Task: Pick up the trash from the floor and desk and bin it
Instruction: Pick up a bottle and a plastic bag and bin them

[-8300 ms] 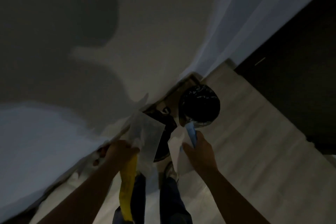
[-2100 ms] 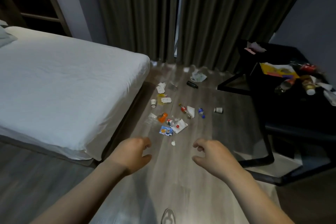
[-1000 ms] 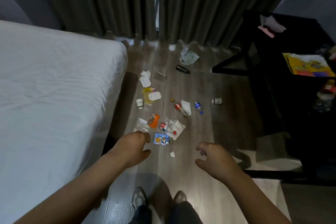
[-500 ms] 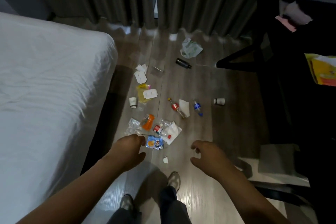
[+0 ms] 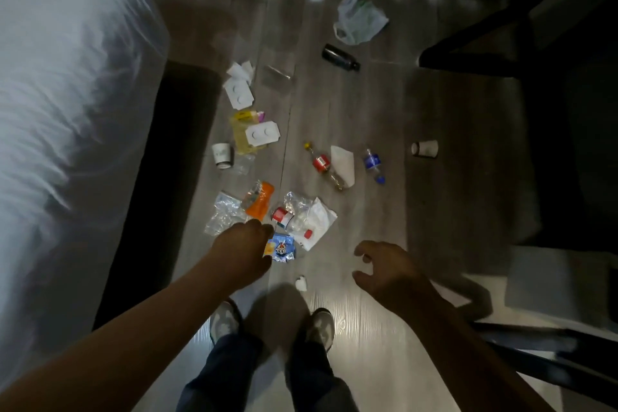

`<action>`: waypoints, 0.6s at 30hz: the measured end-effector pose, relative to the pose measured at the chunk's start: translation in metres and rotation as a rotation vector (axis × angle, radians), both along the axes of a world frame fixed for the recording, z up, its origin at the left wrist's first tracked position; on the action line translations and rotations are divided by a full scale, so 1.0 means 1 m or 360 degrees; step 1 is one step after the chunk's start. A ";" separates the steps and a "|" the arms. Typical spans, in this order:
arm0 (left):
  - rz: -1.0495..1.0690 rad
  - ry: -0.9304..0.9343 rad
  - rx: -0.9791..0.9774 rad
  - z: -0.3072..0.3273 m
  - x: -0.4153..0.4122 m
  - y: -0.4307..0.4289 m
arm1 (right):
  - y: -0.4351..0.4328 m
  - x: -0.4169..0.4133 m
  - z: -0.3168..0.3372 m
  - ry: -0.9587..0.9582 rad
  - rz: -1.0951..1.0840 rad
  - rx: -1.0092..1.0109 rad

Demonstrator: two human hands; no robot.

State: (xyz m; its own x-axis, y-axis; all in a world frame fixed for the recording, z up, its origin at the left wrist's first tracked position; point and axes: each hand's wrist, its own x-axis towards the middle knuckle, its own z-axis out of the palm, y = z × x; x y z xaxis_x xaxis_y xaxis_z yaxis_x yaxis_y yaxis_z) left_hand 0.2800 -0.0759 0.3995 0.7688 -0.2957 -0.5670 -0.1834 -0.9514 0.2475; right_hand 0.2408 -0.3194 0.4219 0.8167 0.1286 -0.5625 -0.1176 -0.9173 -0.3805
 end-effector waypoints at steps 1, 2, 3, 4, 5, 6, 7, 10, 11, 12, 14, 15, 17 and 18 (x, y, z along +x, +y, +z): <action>-0.0025 -0.0006 -0.0001 -0.023 0.005 -0.001 | -0.001 -0.001 -0.024 -0.0081 0.0024 0.0018; -0.0050 -0.0012 -0.0005 -0.046 0.009 -0.001 | -0.001 -0.002 -0.047 -0.0119 0.0049 0.0007; -0.0072 -0.0014 -0.0012 -0.071 0.012 -0.001 | 0.001 0.000 -0.068 -0.0063 0.0052 -0.0027; -0.0091 -0.0013 -0.0018 -0.096 0.016 -0.001 | 0.002 0.002 -0.091 -0.0042 0.0044 -0.0059; -0.0111 -0.0014 -0.0017 -0.121 0.019 -0.001 | 0.002 0.003 -0.118 0.0008 0.0004 -0.0069; -0.0131 -0.0018 -0.0013 -0.146 0.023 -0.001 | 0.002 0.005 -0.145 0.0040 -0.0043 -0.0071; -0.0154 -0.0025 -0.0005 -0.172 0.026 0.000 | 0.002 0.007 -0.172 0.0062 -0.0075 -0.0079; -0.0262 -0.0053 0.0007 -0.249 0.034 0.001 | 0.009 0.012 -0.251 0.0049 -0.0084 -0.0099; -0.0287 -0.0075 0.0001 -0.275 0.037 0.002 | 0.012 0.015 -0.278 0.0041 -0.0061 -0.0105; -0.0308 -0.0099 -0.0018 -0.299 0.041 0.004 | 0.014 0.019 -0.306 0.0021 -0.0031 -0.0106; -0.0359 -0.0157 -0.0073 -0.347 0.049 0.005 | 0.017 0.033 -0.355 -0.0009 0.0007 -0.0108; -0.0396 -0.0195 -0.0097 -0.370 0.055 0.005 | 0.016 0.042 -0.378 -0.0035 0.0014 -0.0110; -0.0494 -0.0301 -0.0111 -0.413 0.066 0.004 | 0.011 0.063 -0.419 -0.0097 0.0022 -0.0136; -0.0546 -0.0371 -0.0125 -0.433 0.070 0.003 | 0.008 0.074 -0.435 -0.0116 0.0015 -0.0147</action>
State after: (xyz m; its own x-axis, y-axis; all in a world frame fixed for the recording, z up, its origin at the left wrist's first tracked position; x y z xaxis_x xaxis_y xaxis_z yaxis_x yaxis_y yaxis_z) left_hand 0.3503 -0.0727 -0.0330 0.7234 -0.5921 -0.3551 -0.5456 -0.8054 0.2314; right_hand 0.3150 -0.3116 -0.0135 0.8548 0.0870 -0.5117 -0.0838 -0.9497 -0.3016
